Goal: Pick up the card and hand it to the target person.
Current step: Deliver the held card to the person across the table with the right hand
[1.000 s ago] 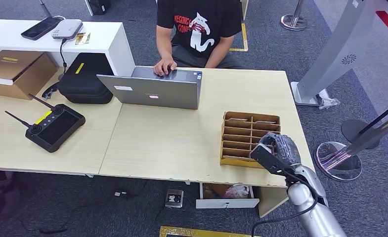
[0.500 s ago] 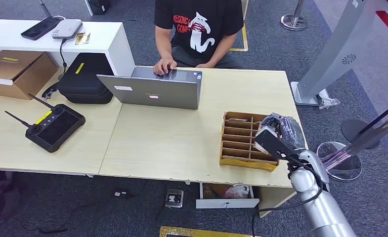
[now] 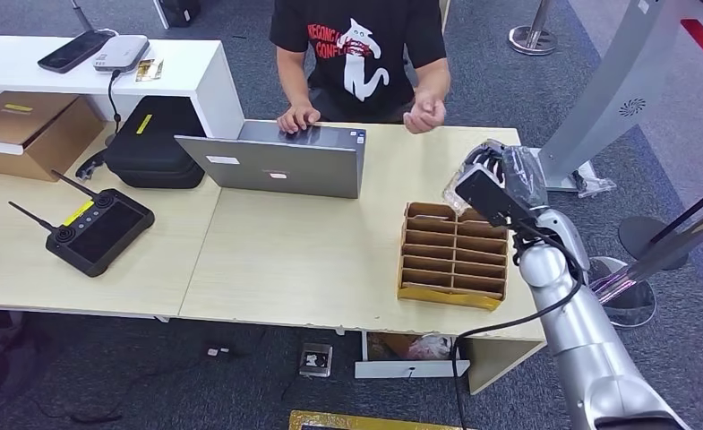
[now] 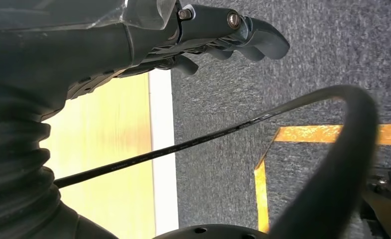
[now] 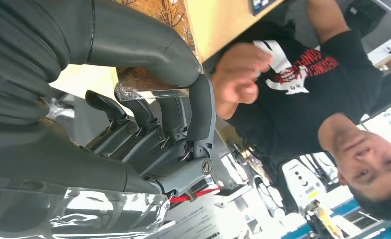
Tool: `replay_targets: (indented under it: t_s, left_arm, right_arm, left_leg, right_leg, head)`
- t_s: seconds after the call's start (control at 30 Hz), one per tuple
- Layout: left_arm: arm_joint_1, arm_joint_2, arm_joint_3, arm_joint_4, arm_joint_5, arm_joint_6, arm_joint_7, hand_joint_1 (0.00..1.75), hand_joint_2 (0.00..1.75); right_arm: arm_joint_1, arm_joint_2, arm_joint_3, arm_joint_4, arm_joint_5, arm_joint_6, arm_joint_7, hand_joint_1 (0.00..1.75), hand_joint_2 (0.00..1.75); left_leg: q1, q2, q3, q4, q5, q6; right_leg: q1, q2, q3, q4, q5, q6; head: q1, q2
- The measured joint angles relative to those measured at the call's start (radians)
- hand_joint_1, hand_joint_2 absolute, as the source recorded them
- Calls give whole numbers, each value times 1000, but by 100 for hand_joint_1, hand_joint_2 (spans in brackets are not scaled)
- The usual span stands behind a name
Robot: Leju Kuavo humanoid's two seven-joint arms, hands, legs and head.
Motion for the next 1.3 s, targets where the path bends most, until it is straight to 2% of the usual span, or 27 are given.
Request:
replay_targets:
  t_s: [0.17,0.43,0.5,0.57,0.63,0.73,0.83,1.1,1.2,1.3]
  left_arm:
    - [-2,0,-1,0,0,-1,-5,0,175]
    - [-3,-3,-1,0,6,3,-8,0,175]
    - [-3,-3,-1,0,6,-1,-10,0,175]
    - [-3,-2,-1,0,6,-7,-11,0,175]
    - [-3,-1,-1,0,6,-10,-11,0,175]
    - [-3,0,-1,0,6,-11,-9,0,175]
    - [-3,0,-2,0,3,-12,-7,0,175]
    - [-3,1,-5,0,-4,-18,4,0,175]
    - [-3,2,-5,0,-4,-19,11,0,175]
    - [-2,2,-5,0,1,-18,14,0,175]
  right_arm:
    - [-96,37,17,85,-14,-8,-6,175,175]
    - [-191,86,35,185,-14,-6,-2,174,175]
    - [-208,97,37,210,-15,-9,-10,138,175]
    - [-222,105,38,238,-19,-15,-24,74,175]
    - [-234,111,39,265,-27,-22,-34,37,175]
    - [-247,116,40,296,-33,-29,-44,6,175]
    - [-250,117,41,315,-40,-33,-51,0,175]
    - [-250,108,41,341,-92,-21,-74,0,175]
    - [-246,95,41,340,-142,33,-88,0,175]
    - [-230,66,40,324,-244,145,-103,0,175]
  left_leg:
    - [0,0,0,0,1,0]
    - [0,-1,0,0,1,0]
    - [0,-1,0,0,1,0]
    - [0,-1,0,0,1,0]
    - [0,-1,0,0,1,0]
    - [0,-1,0,0,1,0]
    - [0,-1,0,0,1,0]
    - [0,-1,0,0,1,0]
    - [0,-1,0,0,1,0]
    - [0,-1,0,1,0,0]
  right_leg:
    - [0,0,0,0,0,0]
    - [0,0,0,0,0,0]
    - [0,-1,0,0,0,0]
    - [0,-1,0,0,0,0]
    - [0,-1,0,0,0,0]
    - [0,-1,0,0,0,0]
    - [0,-1,0,0,0,0]
    - [0,0,0,0,0,0]
    - [0,0,-1,0,0,0]
    - [0,0,-1,0,0,0]
  head:
    - [0,0]
    - [0,0]
    - [0,0]
    - [0,0]
    - [0,0]
    - [0,0]
    - [0,0]
    - [0,0]
    - [0,0]
    - [0,0]
